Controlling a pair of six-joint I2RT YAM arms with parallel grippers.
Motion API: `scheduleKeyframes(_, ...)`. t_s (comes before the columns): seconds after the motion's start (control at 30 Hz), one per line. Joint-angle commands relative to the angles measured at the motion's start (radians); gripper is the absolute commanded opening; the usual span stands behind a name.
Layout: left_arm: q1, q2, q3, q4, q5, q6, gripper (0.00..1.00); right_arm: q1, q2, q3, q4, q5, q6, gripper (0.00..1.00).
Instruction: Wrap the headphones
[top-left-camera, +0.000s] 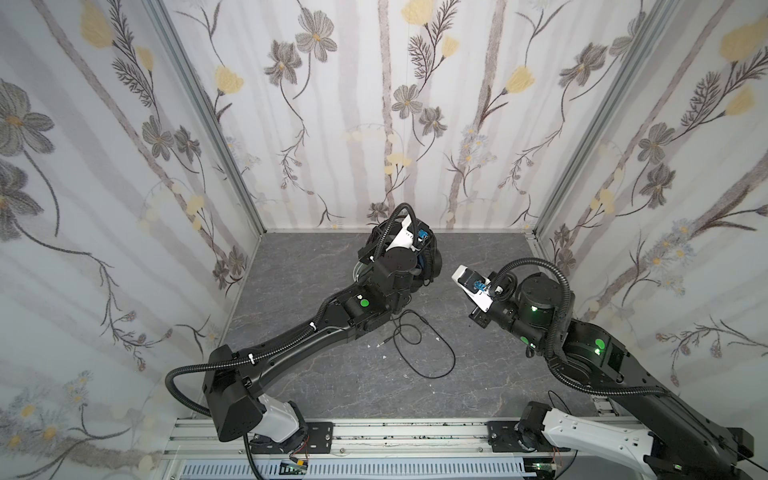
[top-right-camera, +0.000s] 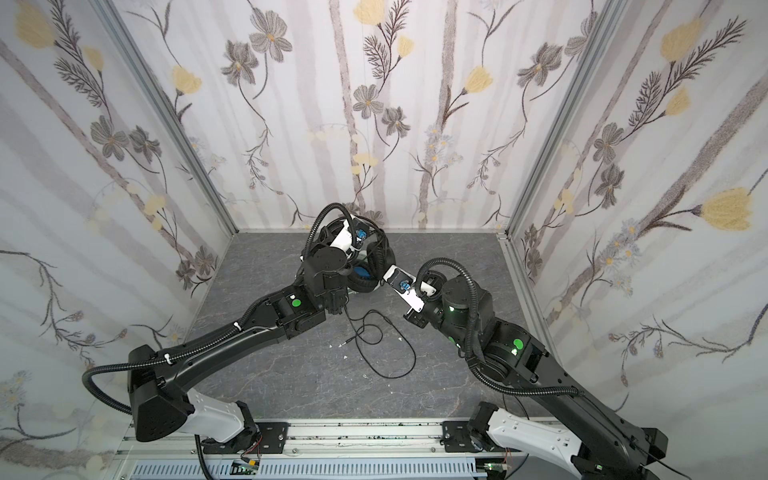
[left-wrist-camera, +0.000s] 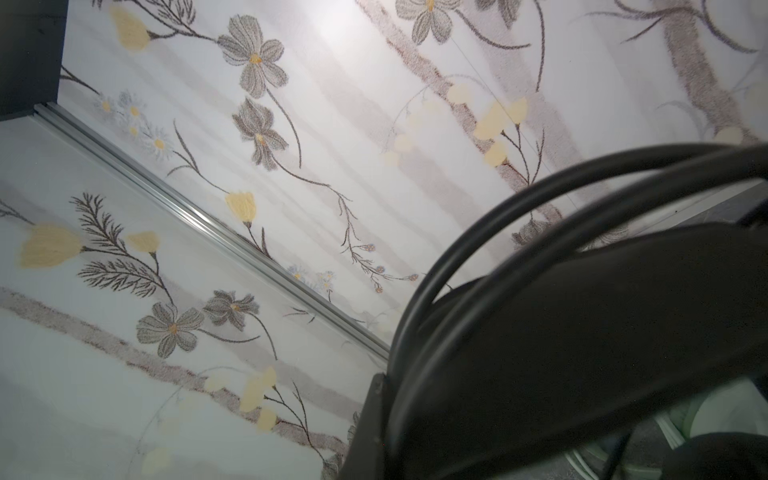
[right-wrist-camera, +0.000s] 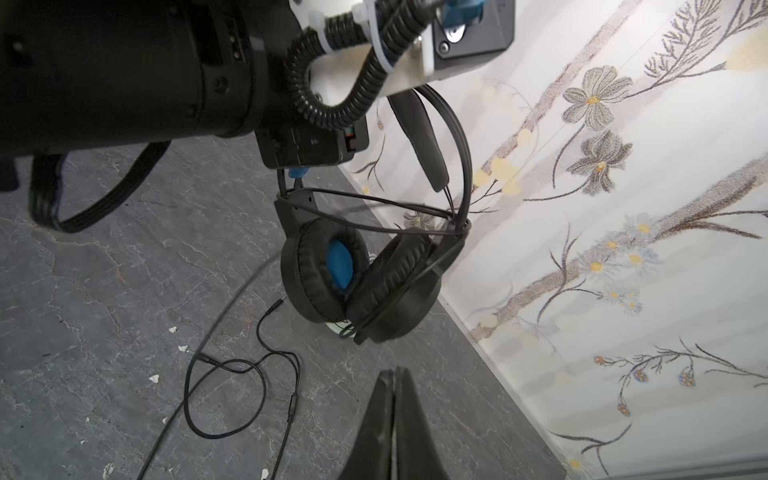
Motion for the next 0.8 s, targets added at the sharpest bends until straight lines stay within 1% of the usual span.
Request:
scheduleKeyframes(0.0,-0.005,0.001,0.011,0.104,-0.003,0.059,0.00,0.002,0.033,0.025,-0.028,0.083,-0.016,0.01)
scheduleKeyframes(0.07,-0.007,-0.005,0.027,0.056,0.006,0.021,0.00,0.001,0.020,0.009,-0.018,0.083,0.001,0.01)
scheduleKeyframes(0.13,-0.013,-0.009,0.064,-0.006,0.015,-0.029,0.00,0.002,-0.019,-0.025,0.021,0.030,0.036,0.06)
scheduleKeyframes(0.17,-0.016,-0.012,0.074,-0.030,0.020,-0.055,0.00,0.001,-0.046,-0.047,0.049,-0.003,0.057,0.12)
scheduleKeyframes(0.2,-0.016,-0.017,0.115,-0.092,0.036,-0.109,0.00,0.002,-0.074,-0.067,0.081,-0.020,0.081,0.19)
scheduleKeyframes(0.23,-0.013,-0.024,0.148,-0.180,0.062,-0.183,0.00,0.000,-0.096,-0.083,0.106,-0.024,0.104,0.26)
scheduleKeyframes(0.3,-0.002,-0.029,0.233,-0.381,0.127,-0.376,0.00,-0.007,-0.143,-0.111,0.143,-0.025,0.142,0.42)
scheduleKeyframes(0.4,0.025,-0.025,0.355,-0.648,0.243,-0.644,0.00,-0.025,-0.185,-0.138,0.147,-0.042,0.167,0.53)
scheduleKeyframes(0.43,0.028,-0.024,0.381,-0.691,0.260,-0.691,0.00,-0.031,-0.196,-0.145,0.147,-0.053,0.174,0.56)
scheduleKeyframes(0.5,0.027,-0.024,0.435,-0.767,0.283,-0.760,0.00,-0.041,-0.219,-0.158,0.150,-0.095,0.201,0.59)
scheduleKeyframes(0.57,0.025,-0.034,0.469,-0.803,0.297,-0.800,0.00,-0.044,-0.231,-0.174,0.156,-0.134,0.236,0.60)
scheduleKeyframes(0.77,0.028,-0.066,0.556,-0.867,0.383,-0.910,0.00,-0.055,-0.259,-0.236,0.239,-0.134,0.319,0.62)
